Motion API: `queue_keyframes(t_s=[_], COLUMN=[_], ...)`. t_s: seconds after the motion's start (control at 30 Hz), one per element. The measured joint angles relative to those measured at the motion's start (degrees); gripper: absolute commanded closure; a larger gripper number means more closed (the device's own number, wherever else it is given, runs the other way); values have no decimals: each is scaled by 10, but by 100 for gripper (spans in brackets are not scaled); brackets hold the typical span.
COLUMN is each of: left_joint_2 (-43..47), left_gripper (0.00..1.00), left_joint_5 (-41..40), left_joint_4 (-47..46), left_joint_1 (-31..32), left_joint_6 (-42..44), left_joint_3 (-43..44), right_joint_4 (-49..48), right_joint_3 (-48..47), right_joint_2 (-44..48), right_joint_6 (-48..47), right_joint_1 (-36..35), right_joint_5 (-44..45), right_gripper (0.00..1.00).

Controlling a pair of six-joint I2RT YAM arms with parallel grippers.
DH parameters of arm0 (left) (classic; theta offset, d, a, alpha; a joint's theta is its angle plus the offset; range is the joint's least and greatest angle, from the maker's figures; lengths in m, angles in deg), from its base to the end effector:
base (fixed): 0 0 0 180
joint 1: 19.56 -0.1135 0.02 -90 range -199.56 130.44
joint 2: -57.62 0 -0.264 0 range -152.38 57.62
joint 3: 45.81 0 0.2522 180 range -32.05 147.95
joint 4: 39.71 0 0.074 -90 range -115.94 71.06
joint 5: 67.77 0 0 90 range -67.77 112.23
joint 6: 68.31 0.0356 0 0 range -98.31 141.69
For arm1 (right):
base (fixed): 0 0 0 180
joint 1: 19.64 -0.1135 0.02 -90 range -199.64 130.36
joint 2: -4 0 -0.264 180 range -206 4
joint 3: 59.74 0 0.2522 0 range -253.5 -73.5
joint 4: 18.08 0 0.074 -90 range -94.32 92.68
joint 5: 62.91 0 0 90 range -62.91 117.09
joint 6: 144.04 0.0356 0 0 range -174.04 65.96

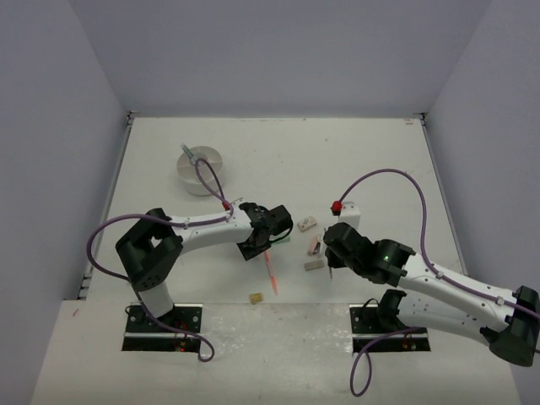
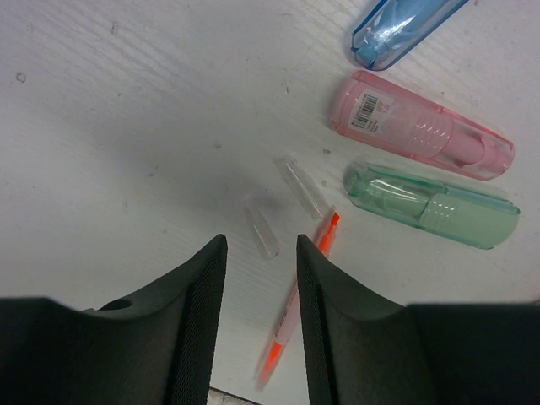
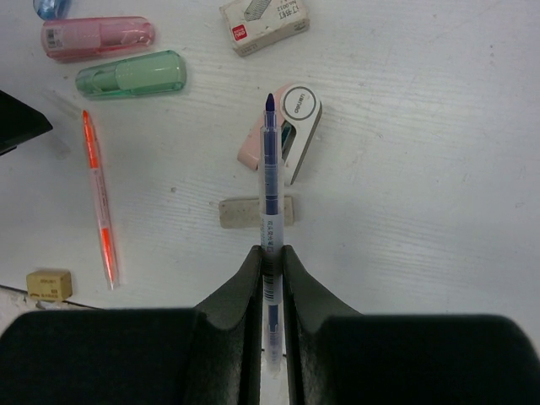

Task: Sort the stationery into containers
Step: Close the pen cap on the pen.

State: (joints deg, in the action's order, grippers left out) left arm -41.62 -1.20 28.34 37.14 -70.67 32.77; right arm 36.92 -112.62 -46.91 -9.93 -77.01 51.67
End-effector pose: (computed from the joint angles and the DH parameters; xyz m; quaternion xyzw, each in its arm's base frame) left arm 0.1770 -0.2436 0.1785 -0.3020 0.9314 0.0435 0.1986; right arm 0.1039 0.1348 0.2421 -0.0400 0.9283 0.1121 0.3524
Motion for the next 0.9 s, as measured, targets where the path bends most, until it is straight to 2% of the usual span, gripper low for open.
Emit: queue_keyframes(t_s=[0.3, 0.4, 0.47, 0.73, 0.8, 0.9], left_joint_2=[-25, -26, -27, -28, -28, -24], left_gripper=[65, 72, 84, 84, 93, 100], left_joint_5=[8, 8, 8, 10, 10, 12], left_joint_4=[-9, -9, -10, -14, -15, -22], left_joint_1=[0, 0, 0, -1, -3, -4], left_joint_6=[2, 3, 3, 4, 5, 9], left_joint_3=[0, -1, -4, -26, -27, -30], right_joint_4=[-2, -3, -4, -6, -6, -6], right_joint_3=[2, 3, 3, 3, 3, 3], right_joint_2=[0, 1, 4, 7, 7, 7], right_joint_6=[-2, -2, -2, -2, -2, -3], right_joint_1=[0, 0, 0, 0, 0, 0], right_joint_5=[0, 0, 0, 0, 0, 0], right_gripper=[100, 100, 100, 100, 100, 100])
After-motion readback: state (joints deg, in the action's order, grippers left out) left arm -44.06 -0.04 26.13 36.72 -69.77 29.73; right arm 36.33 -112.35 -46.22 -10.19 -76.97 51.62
